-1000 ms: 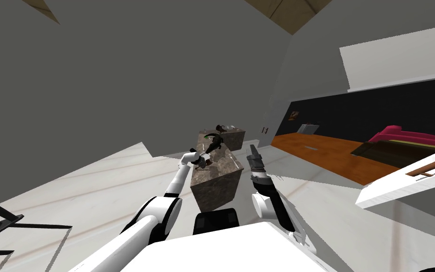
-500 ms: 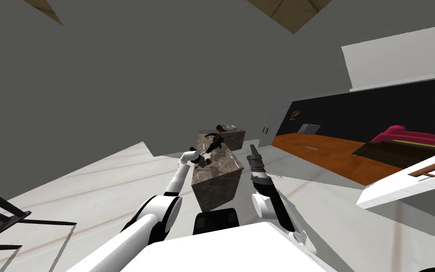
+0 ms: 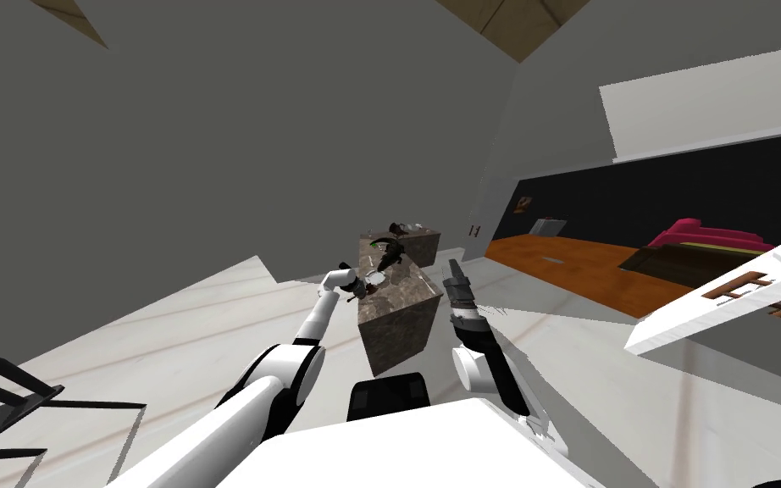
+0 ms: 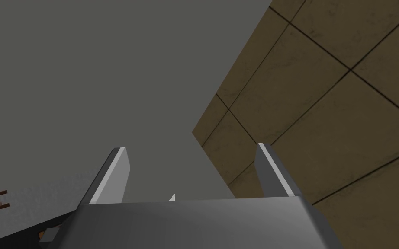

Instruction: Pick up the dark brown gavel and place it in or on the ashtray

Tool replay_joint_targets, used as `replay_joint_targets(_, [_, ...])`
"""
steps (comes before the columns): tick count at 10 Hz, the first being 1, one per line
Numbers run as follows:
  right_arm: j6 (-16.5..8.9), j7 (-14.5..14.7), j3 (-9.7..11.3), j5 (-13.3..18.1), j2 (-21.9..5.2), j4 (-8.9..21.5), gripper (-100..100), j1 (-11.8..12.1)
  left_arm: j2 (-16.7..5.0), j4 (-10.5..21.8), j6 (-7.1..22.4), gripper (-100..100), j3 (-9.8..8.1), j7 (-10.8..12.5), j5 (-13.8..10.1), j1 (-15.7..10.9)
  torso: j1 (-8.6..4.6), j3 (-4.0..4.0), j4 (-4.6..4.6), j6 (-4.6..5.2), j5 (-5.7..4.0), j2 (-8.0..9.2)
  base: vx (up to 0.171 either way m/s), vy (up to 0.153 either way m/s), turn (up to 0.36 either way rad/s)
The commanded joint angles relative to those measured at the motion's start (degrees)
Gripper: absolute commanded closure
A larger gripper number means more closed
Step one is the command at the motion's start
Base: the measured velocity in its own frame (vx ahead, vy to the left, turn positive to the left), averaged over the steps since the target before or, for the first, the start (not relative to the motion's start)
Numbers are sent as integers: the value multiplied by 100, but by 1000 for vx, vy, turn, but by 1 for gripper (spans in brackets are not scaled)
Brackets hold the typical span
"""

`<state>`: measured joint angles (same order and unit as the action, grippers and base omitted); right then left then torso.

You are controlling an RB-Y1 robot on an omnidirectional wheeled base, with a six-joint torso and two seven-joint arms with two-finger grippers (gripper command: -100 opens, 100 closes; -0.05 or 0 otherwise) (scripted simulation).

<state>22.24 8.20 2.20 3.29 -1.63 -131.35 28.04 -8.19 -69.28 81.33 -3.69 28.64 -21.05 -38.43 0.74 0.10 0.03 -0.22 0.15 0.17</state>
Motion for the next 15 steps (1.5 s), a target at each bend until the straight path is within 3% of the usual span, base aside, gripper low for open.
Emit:
replay_joint_targets(1, [0,0,0,0,0,0,0,0,-78,136,-19,100,-33,164,27,-87,0,0,0,0,0,0,-54,165,-61])
replay_joint_targets(10, [0,0,0,0,0,0,0,0,-526,1034,-280,100,-227,989,157,-638,-10,2,3,-4,0,1,-67,153,-111])
replay_joint_targets(15, [0,0,1,0,1,0,0,1,-830,1594,-557,100,-345,1025,131,-1010,-68,-22,-2,16,-10,-46,10,58,-319])
